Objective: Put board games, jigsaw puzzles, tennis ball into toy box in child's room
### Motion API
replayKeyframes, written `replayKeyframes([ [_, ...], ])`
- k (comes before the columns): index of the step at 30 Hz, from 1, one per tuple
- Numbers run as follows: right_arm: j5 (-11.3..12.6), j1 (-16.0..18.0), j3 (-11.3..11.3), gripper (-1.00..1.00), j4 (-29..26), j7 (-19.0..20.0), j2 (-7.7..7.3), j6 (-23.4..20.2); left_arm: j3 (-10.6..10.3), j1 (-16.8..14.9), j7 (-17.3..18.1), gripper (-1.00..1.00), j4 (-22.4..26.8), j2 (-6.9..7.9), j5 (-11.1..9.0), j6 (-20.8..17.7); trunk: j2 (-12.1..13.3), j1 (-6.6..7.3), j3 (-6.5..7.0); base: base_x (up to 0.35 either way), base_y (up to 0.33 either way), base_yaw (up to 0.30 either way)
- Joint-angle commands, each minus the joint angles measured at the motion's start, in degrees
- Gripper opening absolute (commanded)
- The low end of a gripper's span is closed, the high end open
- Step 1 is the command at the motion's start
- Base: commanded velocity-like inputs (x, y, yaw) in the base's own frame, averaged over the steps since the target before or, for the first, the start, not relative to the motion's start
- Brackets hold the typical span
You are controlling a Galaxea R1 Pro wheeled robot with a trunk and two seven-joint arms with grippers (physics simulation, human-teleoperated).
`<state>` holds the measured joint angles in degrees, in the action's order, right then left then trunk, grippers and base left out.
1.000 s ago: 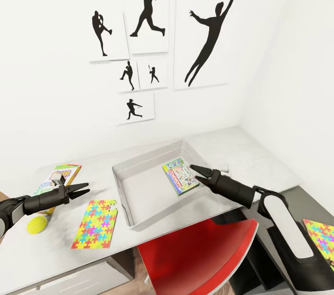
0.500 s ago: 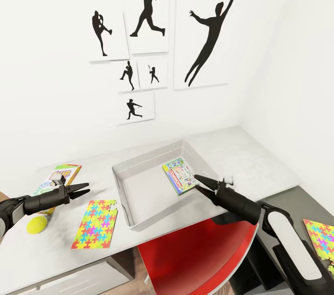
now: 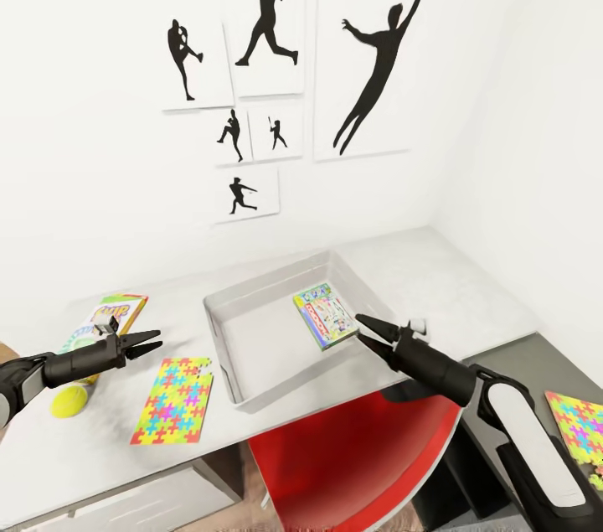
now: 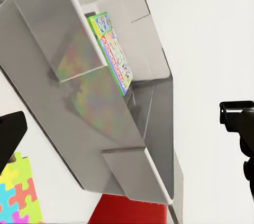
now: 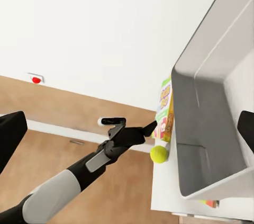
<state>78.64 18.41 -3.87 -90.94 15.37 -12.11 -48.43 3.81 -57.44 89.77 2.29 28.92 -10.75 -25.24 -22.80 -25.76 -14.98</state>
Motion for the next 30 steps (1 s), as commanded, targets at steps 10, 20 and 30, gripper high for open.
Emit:
replayKeyframes([
  [10,-0.26,0.05,0.17,1.0,0.05,0.27,0.35,-0.06,0.41,-0.04,0.23,1.0,-0.01,0.11,0.41,-0.63,-0.12,-0.02,-0.11,-0.162,0.005,-0.097],
  [20,-2.79,0.05,0.14,1.0,0.06,0.29,0.59,-0.03,0.41,-0.04,0.23,1.0,-0.01,0.22,0.38,-0.6,-0.12,-0.02,0.11,-0.228,0.083,-0.197],
  [30,-6.32,0.05,0.07,1.0,-0.01,0.32,0.91,0.0,0.43,-0.04,0.23,1.0,-0.01,0.55,0.38,-0.64,-0.12,-0.02,0.66,-0.069,0.015,-0.013],
])
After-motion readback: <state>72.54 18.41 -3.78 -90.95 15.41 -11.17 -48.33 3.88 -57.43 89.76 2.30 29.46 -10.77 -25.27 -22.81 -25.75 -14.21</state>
